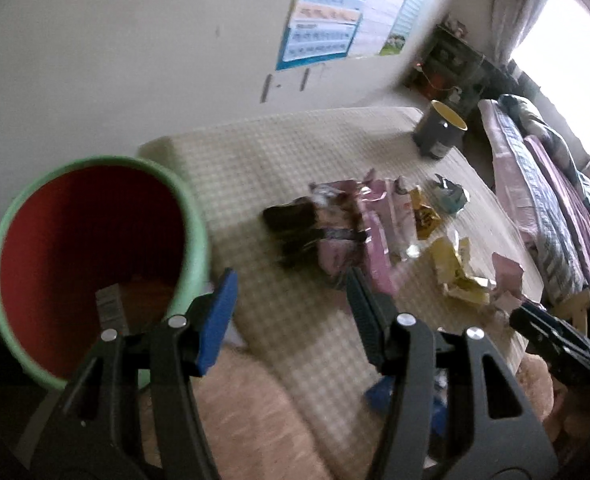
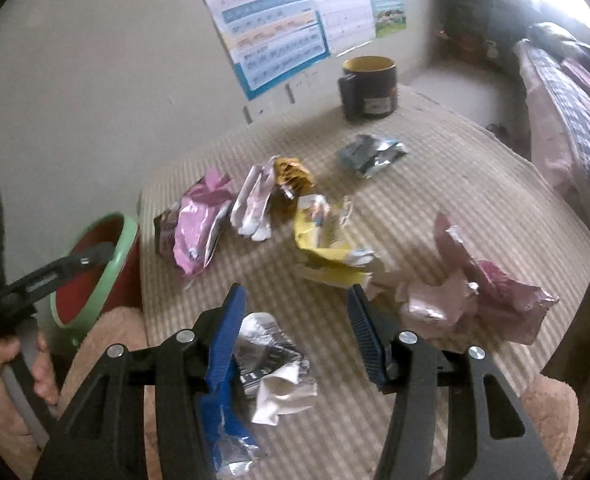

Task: Collect trash
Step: 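Grasp the pink-and-brown snack bag with the left gripper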

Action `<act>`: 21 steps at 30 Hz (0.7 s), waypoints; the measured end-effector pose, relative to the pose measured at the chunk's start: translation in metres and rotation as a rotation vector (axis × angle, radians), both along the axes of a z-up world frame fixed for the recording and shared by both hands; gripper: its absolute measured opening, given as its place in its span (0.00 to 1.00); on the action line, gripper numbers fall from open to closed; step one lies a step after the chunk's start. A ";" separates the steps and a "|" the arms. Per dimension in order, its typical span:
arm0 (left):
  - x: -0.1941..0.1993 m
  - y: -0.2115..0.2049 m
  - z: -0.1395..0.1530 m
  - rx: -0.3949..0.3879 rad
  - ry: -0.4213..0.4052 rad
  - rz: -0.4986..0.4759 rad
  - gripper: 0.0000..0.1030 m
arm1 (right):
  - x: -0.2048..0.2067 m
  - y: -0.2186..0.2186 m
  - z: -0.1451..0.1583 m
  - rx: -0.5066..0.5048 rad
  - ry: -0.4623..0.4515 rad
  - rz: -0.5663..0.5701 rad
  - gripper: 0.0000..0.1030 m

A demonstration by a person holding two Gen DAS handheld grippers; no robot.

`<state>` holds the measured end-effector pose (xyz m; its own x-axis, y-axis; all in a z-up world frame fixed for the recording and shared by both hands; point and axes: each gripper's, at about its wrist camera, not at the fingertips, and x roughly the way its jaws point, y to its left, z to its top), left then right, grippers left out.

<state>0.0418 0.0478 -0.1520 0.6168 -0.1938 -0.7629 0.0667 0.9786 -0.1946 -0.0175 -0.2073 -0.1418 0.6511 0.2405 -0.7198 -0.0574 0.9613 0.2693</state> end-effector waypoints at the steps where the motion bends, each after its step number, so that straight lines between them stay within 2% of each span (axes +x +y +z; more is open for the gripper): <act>1: 0.007 -0.006 -0.002 0.005 0.005 -0.003 0.56 | -0.001 -0.004 -0.001 0.015 -0.004 -0.001 0.50; 2: 0.014 -0.011 -0.005 0.005 0.018 -0.003 0.60 | -0.002 -0.007 -0.002 0.025 -0.004 0.000 0.50; 5: 0.030 -0.024 -0.010 -0.042 0.060 -0.008 0.61 | -0.003 -0.009 -0.006 0.057 0.001 0.007 0.50; 7: 0.036 -0.037 -0.014 -0.037 0.079 -0.025 0.61 | -0.002 -0.011 -0.009 0.078 0.008 0.008 0.50; 10: 0.047 -0.066 -0.025 0.039 0.105 -0.067 0.61 | -0.001 -0.016 -0.011 0.110 0.009 0.001 0.50; 12: 0.054 -0.077 -0.032 0.093 0.124 -0.058 0.61 | 0.000 -0.021 -0.011 0.125 0.007 -0.008 0.50; 14: 0.062 -0.085 -0.042 0.115 0.145 -0.055 0.61 | -0.001 -0.027 -0.013 0.138 0.008 -0.019 0.50; 15: 0.064 -0.087 -0.045 0.123 0.151 -0.059 0.57 | -0.001 -0.029 -0.013 0.143 0.008 -0.024 0.50; 16: 0.065 -0.090 -0.047 0.131 0.157 -0.066 0.42 | -0.002 -0.031 -0.014 0.147 0.009 -0.028 0.50; 17: 0.063 -0.093 -0.046 0.145 0.146 -0.071 0.36 | -0.003 -0.034 -0.015 0.154 0.011 -0.033 0.50; 21: 0.054 -0.091 -0.043 0.100 0.163 -0.109 0.27 | -0.004 -0.038 -0.016 0.174 0.012 -0.044 0.51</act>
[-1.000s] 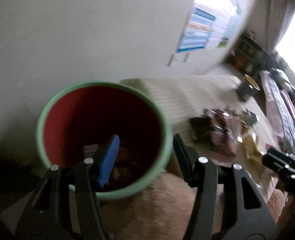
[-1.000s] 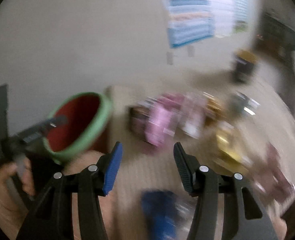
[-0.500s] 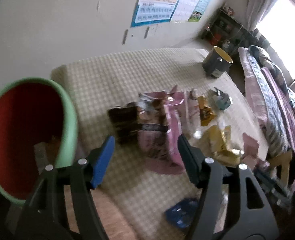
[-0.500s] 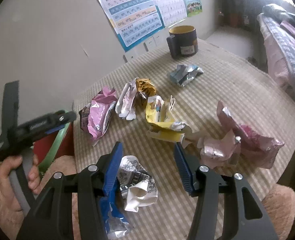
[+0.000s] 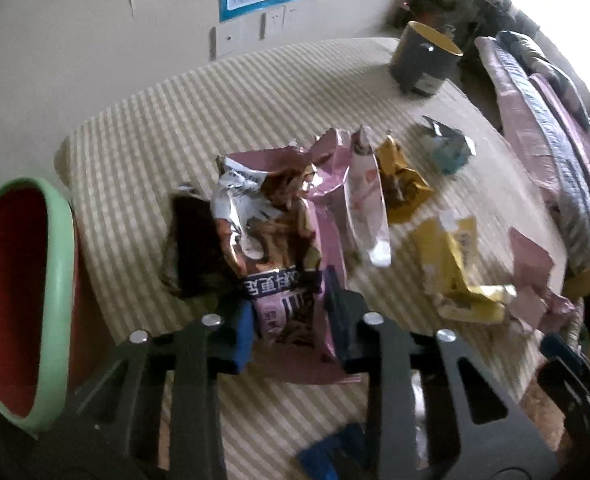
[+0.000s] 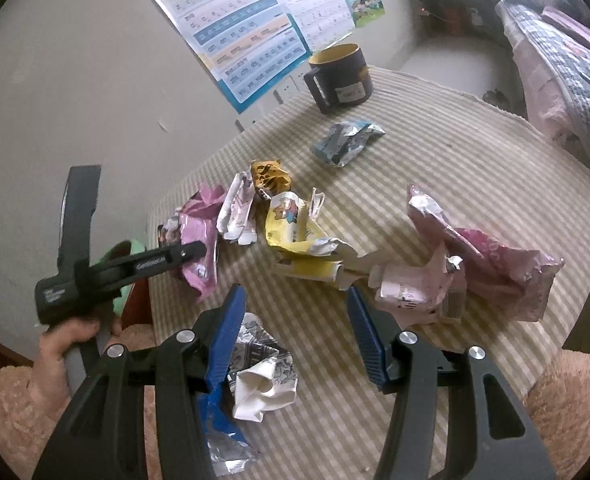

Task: Collect trash
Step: 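Grasp the pink-and-brown snack bag with the left gripper, then grasp the pink wrapper with the right gripper while the left gripper holds the snack bag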

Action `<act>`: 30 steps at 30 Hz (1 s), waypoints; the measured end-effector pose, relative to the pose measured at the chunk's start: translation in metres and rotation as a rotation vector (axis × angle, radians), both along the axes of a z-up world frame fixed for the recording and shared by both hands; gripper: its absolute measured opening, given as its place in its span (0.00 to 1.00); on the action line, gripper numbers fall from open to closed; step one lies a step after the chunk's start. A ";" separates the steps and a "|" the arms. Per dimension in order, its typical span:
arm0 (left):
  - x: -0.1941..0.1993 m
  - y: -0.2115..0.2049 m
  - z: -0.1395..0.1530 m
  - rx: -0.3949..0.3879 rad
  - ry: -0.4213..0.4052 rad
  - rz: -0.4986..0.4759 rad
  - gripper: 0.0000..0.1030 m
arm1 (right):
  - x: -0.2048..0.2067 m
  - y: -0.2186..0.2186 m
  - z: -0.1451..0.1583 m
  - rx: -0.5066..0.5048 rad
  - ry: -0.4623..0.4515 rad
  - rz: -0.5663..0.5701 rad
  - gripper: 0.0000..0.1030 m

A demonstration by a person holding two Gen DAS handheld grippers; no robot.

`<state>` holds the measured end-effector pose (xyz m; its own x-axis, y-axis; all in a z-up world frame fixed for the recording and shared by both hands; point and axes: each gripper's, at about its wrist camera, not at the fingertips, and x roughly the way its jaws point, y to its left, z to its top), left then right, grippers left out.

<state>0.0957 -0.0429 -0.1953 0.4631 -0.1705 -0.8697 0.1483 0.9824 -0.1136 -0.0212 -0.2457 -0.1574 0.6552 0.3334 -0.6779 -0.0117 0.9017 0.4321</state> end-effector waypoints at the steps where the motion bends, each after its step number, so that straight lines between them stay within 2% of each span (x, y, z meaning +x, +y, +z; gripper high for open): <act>1: -0.002 0.001 0.001 -0.005 0.002 -0.003 0.25 | 0.000 0.000 0.000 0.004 0.001 0.000 0.51; 6: -0.024 0.007 0.004 -0.060 0.034 -0.023 0.28 | 0.001 -0.003 0.001 0.011 0.000 -0.004 0.51; 8: -0.028 0.005 0.001 -0.050 0.032 -0.027 0.40 | 0.002 -0.005 0.001 0.013 0.006 -0.006 0.51; 10: -0.031 0.003 0.000 -0.019 0.012 -0.036 0.41 | 0.001 -0.008 0.004 0.016 0.005 -0.010 0.51; 14: -0.023 -0.001 0.003 -0.031 0.000 -0.043 0.45 | -0.005 -0.025 0.018 -0.005 -0.029 -0.055 0.51; 16: -0.017 -0.003 0.002 -0.022 -0.010 -0.040 0.47 | -0.007 -0.038 0.020 -0.031 -0.029 -0.092 0.56; 19: -0.008 -0.005 -0.007 -0.033 0.025 -0.038 0.47 | -0.011 -0.057 0.011 -0.037 0.000 -0.143 0.57; 20: -0.008 -0.005 -0.009 -0.040 0.036 -0.039 0.39 | -0.012 -0.064 0.006 -0.031 0.019 -0.162 0.57; 23: -0.013 -0.004 -0.013 -0.059 0.045 -0.049 0.29 | -0.017 -0.078 -0.002 -0.018 0.046 -0.206 0.57; 26: -0.021 0.000 -0.008 -0.046 0.020 -0.043 0.27 | -0.016 -0.086 -0.003 -0.024 0.053 -0.223 0.57; 30: -0.036 0.009 0.004 -0.073 -0.006 -0.027 0.27 | -0.014 -0.093 -0.007 -0.029 0.069 -0.240 0.58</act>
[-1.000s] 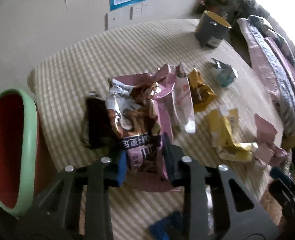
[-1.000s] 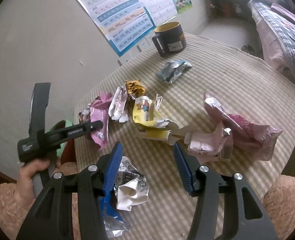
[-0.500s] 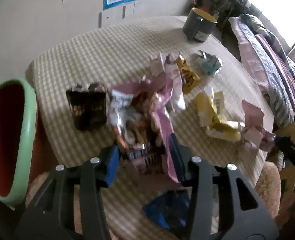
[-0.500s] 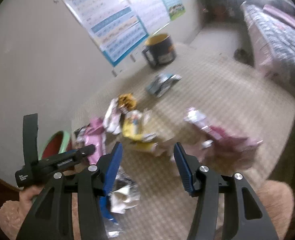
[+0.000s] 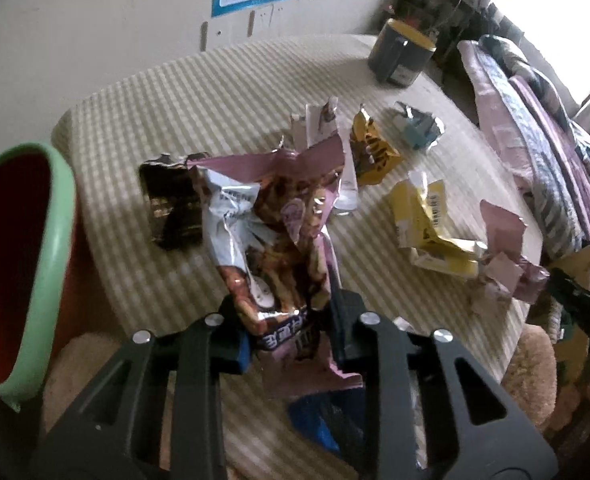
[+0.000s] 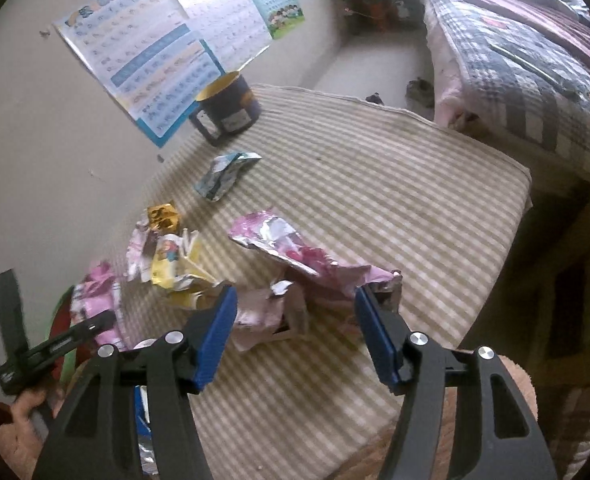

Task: Collect trash
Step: 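Grasp the pink wrapper with the right gripper while the left gripper holds the snack bag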

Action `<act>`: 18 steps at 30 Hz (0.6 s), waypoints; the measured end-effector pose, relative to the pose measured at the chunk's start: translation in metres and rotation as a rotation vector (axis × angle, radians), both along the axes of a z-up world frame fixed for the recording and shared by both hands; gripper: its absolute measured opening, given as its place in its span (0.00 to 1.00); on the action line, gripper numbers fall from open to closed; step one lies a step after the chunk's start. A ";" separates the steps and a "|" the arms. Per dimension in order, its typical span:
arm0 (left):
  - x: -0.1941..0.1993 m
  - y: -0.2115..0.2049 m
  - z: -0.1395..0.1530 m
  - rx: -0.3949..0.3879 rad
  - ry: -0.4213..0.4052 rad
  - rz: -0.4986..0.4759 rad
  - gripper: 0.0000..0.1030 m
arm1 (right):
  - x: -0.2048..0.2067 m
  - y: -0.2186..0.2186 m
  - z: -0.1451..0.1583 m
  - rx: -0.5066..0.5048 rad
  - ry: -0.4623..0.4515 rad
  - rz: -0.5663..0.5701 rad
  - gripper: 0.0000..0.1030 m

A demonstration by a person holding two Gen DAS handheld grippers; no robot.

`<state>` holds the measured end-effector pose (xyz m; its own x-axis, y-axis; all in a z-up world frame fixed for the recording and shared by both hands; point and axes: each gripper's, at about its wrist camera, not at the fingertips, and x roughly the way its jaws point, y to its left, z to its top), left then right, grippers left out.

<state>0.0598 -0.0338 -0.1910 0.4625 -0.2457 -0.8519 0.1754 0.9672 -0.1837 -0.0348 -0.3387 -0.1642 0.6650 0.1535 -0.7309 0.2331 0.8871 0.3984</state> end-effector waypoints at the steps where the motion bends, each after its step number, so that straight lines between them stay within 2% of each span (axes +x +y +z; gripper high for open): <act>1: -0.004 0.001 0.004 -0.006 -0.009 -0.001 0.27 | 0.001 -0.004 -0.003 0.007 0.009 -0.015 0.58; 7: -0.013 -0.007 0.020 -0.018 -0.046 -0.036 0.27 | 0.004 -0.023 0.000 0.012 0.012 -0.064 0.58; 13: -0.015 -0.016 0.022 -0.023 -0.050 -0.065 0.27 | 0.007 -0.044 0.009 -0.042 0.001 -0.083 0.61; 18: -0.015 -0.014 0.021 -0.028 -0.046 -0.055 0.28 | 0.020 -0.056 -0.003 -0.094 0.044 -0.075 0.62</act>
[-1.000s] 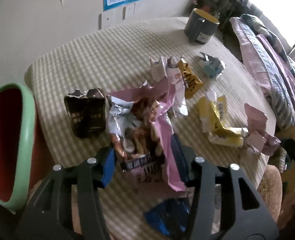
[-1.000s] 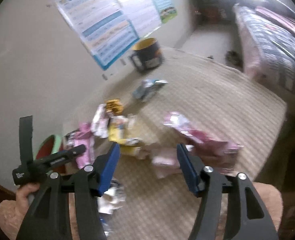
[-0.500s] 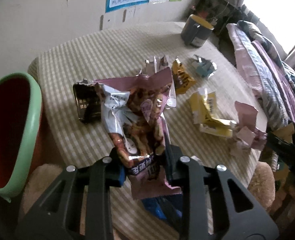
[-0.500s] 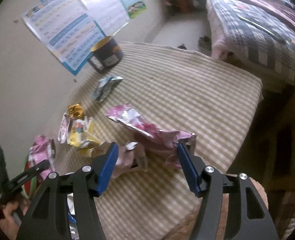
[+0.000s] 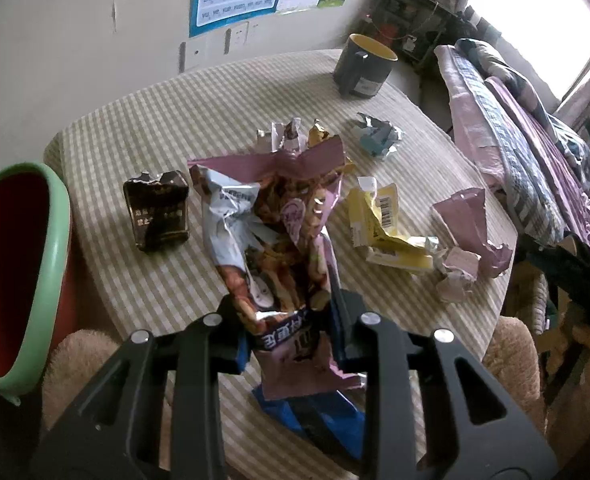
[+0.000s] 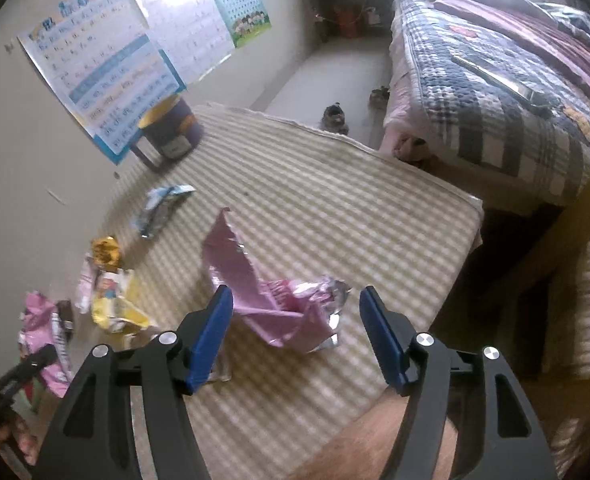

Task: Collect trash
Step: 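Grasp the pink wrapper with the right gripper while the left gripper holds the snack bag, then carry the snack bag and pink wrapper over the green bucket with both grippers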

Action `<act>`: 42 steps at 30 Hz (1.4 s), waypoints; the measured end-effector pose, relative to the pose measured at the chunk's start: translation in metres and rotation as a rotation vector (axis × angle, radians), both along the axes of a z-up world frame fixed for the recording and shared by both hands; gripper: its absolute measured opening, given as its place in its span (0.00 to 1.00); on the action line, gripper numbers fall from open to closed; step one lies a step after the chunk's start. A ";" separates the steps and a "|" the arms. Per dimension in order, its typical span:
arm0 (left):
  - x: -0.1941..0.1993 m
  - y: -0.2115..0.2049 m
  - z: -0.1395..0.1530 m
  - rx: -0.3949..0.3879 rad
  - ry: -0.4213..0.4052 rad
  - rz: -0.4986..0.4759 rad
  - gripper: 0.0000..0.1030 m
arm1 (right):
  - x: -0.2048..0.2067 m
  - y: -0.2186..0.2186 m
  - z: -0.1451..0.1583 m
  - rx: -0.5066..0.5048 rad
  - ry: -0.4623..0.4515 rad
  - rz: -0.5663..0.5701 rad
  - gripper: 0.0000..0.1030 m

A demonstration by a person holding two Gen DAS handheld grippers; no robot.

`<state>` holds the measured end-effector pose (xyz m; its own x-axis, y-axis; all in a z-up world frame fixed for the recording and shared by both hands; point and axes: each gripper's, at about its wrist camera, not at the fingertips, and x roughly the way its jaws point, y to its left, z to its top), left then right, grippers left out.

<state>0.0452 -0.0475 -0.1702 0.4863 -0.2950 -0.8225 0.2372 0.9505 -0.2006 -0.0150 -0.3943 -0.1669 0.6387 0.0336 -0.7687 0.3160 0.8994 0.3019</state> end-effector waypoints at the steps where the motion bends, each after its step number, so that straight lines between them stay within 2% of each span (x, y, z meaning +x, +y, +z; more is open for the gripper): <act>1: 0.000 0.001 0.000 0.000 -0.001 0.003 0.27 | 0.003 -0.002 -0.004 0.005 0.013 0.007 0.62; 4: 0.000 0.004 0.001 -0.002 -0.004 0.010 0.27 | 0.008 0.000 -0.005 0.025 0.007 0.036 0.63; 6: 0.001 0.004 0.001 -0.002 0.000 0.013 0.27 | 0.013 0.006 -0.002 0.009 -0.003 0.068 0.67; 13: -0.001 0.002 0.001 0.008 -0.004 0.007 0.28 | 0.042 0.039 -0.007 -0.119 0.057 0.236 0.69; 15: -0.001 0.004 0.002 0.010 -0.006 0.011 0.28 | 0.041 0.040 -0.014 -0.104 0.067 0.251 0.69; 18: 0.000 0.005 -0.001 0.007 0.006 0.017 0.28 | 0.041 0.038 -0.028 -0.131 0.108 0.234 0.68; 20: 0.000 0.004 -0.002 0.009 0.009 0.013 0.28 | 0.038 0.033 -0.034 -0.142 0.134 0.206 0.50; 21: 0.000 0.004 -0.002 0.012 0.008 0.010 0.28 | 0.036 0.030 -0.034 -0.129 0.129 0.188 0.48; 23: 0.001 0.003 -0.003 0.014 0.008 0.006 0.28 | 0.031 0.022 -0.029 -0.085 0.103 0.164 0.38; 28: 0.000 0.004 0.002 0.011 -0.012 0.009 0.28 | 0.014 0.014 -0.007 -0.005 0.015 0.117 0.36; 32: -0.002 0.007 0.010 -0.002 -0.036 0.016 0.28 | -0.001 0.029 0.018 0.017 -0.052 0.126 0.36; 36: -0.005 0.010 0.020 -0.016 -0.063 0.016 0.28 | -0.006 0.056 0.037 0.068 -0.108 0.168 0.37; 42: -0.011 0.018 0.039 -0.029 -0.118 0.022 0.28 | 0.001 0.119 0.059 0.088 -0.140 0.319 0.37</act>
